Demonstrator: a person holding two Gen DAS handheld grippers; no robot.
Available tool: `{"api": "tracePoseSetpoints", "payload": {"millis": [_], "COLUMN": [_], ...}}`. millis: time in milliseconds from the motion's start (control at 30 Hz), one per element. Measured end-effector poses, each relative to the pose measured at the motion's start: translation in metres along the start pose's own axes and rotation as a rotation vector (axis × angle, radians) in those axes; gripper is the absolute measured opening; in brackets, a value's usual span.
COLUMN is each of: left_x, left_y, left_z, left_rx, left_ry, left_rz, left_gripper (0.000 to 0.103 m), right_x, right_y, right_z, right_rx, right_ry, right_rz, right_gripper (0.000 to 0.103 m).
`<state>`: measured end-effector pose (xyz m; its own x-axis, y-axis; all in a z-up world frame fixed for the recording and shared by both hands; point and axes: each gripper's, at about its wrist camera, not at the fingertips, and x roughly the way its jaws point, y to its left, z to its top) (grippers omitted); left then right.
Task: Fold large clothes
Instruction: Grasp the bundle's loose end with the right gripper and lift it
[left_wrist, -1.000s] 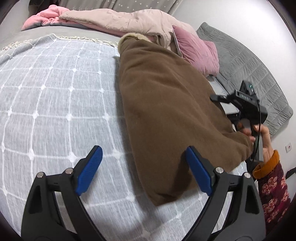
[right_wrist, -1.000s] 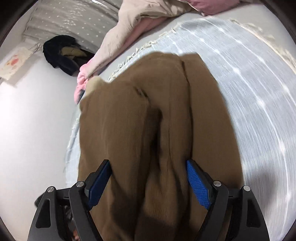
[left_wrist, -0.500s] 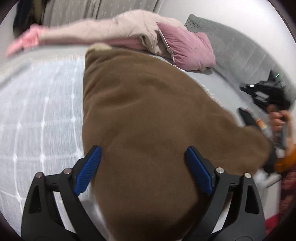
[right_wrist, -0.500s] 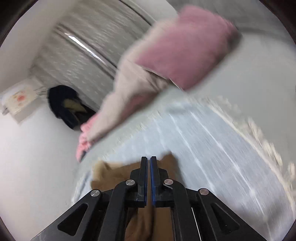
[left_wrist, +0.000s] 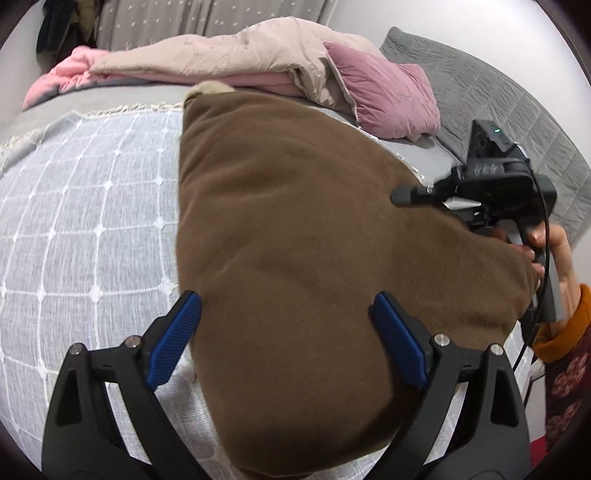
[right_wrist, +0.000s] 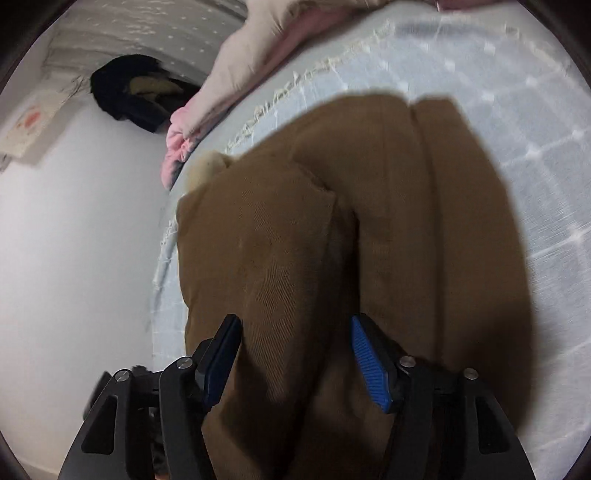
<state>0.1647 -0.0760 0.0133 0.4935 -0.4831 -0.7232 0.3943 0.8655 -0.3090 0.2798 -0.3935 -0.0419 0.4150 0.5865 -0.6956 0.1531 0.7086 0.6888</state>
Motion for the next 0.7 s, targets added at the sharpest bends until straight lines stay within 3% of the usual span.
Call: {"api": "tracePoseSetpoints", "payload": {"millis": [133, 233, 333, 367, 400, 433, 500, 600, 700], "left_x": [-0.003, 0.005, 0.010, 0.011, 0.011, 0.011, 0.010, 0.009, 0.008], "left_y": [0.012, 0.017, 0.016, 0.016, 0.015, 0.014, 0.014, 0.013, 0.014], "left_z": [-0.001, -0.006, -0.012, -0.012, -0.013, -0.014, -0.015, -0.015, -0.015], "left_rx": [-0.038, -0.063, -0.076, -0.073, -0.071, -0.072, -0.075, -0.079, -0.083], "left_ry": [0.005, 0.064, 0.077, 0.073, 0.071, 0.068, 0.063, 0.056, 0.060], "left_rz": [-0.023, -0.075, -0.103, -0.101, -0.101, -0.101, -0.101, -0.100, -0.096], "left_gripper": [0.094, 0.094, 0.094, 0.094, 0.094, 0.094, 0.094, 0.094, 0.094], "right_x": [-0.032, -0.033, -0.047, -0.055, -0.065, -0.073, -0.071, -0.055, -0.038], "right_y": [0.010, -0.014, -0.035, -0.038, -0.042, -0.046, -0.052, -0.067, -0.072], "right_z": [-0.017, -0.033, -0.042, -0.043, -0.045, -0.047, -0.042, -0.043, -0.045], "right_rx": [-0.098, -0.084, -0.004, 0.005, 0.015, 0.027, 0.059, 0.142, 0.229], "right_ry": [-0.139, -0.148, -0.153, -0.173, -0.206, -0.226, -0.201, -0.082, -0.024], "right_rz": [0.001, -0.079, -0.017, -0.011, -0.023, -0.041, -0.043, 0.048, 0.172], "right_gripper": [0.013, 0.019, 0.041, 0.054, 0.064, 0.069, 0.076, 0.076, 0.078]}}
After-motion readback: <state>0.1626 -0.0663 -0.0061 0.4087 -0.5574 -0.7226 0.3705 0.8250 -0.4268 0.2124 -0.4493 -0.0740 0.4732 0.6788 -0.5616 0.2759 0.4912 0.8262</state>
